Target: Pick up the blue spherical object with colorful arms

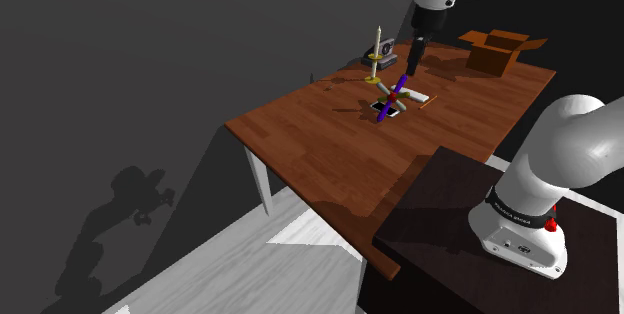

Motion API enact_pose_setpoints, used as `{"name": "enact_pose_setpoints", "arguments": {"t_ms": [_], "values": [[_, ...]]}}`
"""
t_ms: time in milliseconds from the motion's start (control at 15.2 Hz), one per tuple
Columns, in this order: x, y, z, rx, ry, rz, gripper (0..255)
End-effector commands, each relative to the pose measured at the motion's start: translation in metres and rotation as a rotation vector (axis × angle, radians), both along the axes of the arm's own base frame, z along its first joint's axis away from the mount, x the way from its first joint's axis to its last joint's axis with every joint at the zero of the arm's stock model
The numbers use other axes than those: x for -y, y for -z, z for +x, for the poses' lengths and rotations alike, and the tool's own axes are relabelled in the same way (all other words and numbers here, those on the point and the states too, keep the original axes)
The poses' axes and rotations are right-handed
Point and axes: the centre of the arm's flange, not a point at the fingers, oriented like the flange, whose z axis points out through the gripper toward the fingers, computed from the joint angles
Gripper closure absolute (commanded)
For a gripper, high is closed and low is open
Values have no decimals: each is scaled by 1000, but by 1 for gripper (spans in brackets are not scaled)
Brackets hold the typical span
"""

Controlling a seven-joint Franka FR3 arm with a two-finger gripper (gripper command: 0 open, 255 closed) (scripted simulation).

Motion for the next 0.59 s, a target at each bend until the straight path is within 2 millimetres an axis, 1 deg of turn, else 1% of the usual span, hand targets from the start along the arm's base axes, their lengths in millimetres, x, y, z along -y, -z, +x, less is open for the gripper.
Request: {"name": "enact_pose_setpoints", "arguments": {"t_ms": [0, 528], "values": [[16, 16, 7, -8, -32, -18, 0], [82, 85, 40, -42, -150, -84, 0]]}}
